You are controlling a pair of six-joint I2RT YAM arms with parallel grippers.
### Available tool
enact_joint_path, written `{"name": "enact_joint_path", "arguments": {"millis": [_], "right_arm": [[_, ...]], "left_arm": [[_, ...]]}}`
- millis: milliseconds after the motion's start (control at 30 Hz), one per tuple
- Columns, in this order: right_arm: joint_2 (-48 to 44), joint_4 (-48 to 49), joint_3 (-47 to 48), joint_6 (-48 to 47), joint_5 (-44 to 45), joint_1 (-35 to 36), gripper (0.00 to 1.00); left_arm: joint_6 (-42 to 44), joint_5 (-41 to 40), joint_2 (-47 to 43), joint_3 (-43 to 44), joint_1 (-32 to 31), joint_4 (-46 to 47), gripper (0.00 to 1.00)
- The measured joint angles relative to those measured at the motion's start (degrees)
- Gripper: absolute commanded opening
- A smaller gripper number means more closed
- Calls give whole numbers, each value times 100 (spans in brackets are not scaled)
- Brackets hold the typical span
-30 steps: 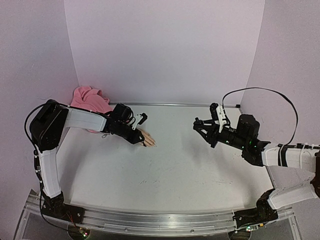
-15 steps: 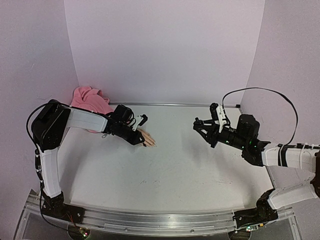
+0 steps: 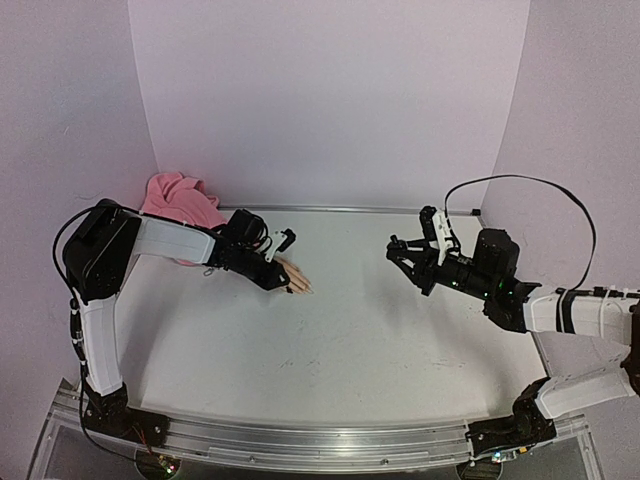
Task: Paint the nails
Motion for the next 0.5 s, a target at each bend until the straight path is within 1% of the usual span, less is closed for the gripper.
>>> {"name": "enact_joint_path", "arguments": {"millis": [500], "right_arm": [[0, 0, 0, 2, 0, 0, 0]], "left_arm": [[-2, 96, 48, 74, -2, 0, 0]]}}
